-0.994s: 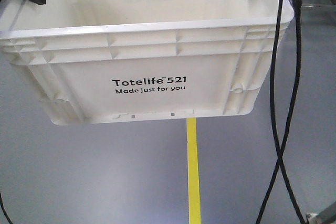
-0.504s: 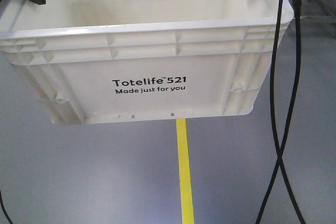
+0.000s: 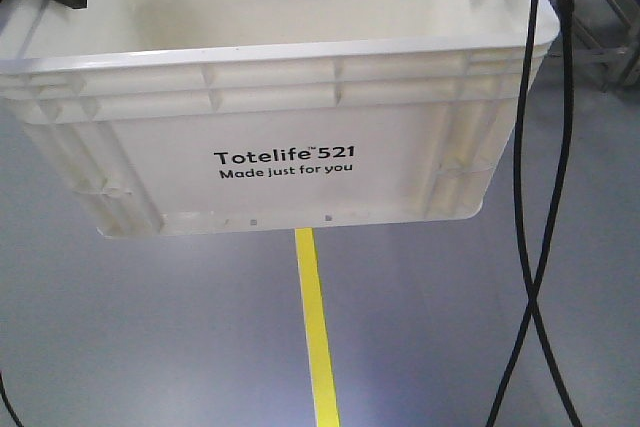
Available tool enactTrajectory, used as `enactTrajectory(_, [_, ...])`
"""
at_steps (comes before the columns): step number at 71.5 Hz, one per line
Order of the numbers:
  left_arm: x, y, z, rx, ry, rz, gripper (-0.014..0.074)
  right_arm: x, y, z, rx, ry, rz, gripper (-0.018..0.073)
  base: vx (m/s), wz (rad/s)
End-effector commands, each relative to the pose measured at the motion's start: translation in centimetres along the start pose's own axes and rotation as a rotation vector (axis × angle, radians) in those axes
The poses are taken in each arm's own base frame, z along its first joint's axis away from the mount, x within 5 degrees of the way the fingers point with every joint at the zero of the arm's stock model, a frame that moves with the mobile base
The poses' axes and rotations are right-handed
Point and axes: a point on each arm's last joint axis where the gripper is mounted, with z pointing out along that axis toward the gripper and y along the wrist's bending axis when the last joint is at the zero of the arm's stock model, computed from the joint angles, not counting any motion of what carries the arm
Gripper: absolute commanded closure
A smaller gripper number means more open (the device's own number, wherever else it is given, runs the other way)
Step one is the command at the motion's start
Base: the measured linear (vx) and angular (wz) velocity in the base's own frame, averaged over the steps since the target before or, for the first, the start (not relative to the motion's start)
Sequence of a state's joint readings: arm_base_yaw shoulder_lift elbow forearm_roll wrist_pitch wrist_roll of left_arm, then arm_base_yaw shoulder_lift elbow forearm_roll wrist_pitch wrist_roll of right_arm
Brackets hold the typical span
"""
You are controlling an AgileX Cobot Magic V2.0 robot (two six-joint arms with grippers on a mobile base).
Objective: Place moving items into box and shelve
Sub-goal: 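Hold the crate with both grippers while the base drives away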
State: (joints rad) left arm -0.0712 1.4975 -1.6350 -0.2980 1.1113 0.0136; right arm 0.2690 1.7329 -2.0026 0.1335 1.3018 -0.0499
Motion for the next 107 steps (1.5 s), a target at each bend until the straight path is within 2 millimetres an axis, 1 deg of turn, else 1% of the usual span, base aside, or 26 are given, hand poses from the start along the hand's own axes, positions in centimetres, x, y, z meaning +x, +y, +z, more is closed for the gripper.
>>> enactTrajectory(1, [-1.5, -3.31, -3.47, 0.218, -0.209, -0.048, 0.0613, -0.88, 2.76, -4.37, -0.167, -0.189, -0.026, 0.057, 0.47, -0.28])
enactTrajectory(36, [-1.5, -3.31, -3.47, 0.218, -0.209, -0.048, 0.0613, -0.88, 2.76, -4.36, -0.166, -0.189, -0.027, 0.057, 0.45, -0.38])
enactTrajectory(107, [-1.5, -3.31, -3.47, 0.217, -0.209, -0.047, 0.0613, -0.88, 2.76, -4.36, -0.167, -0.189, -0.026, 0.057, 0.34, -0.55])
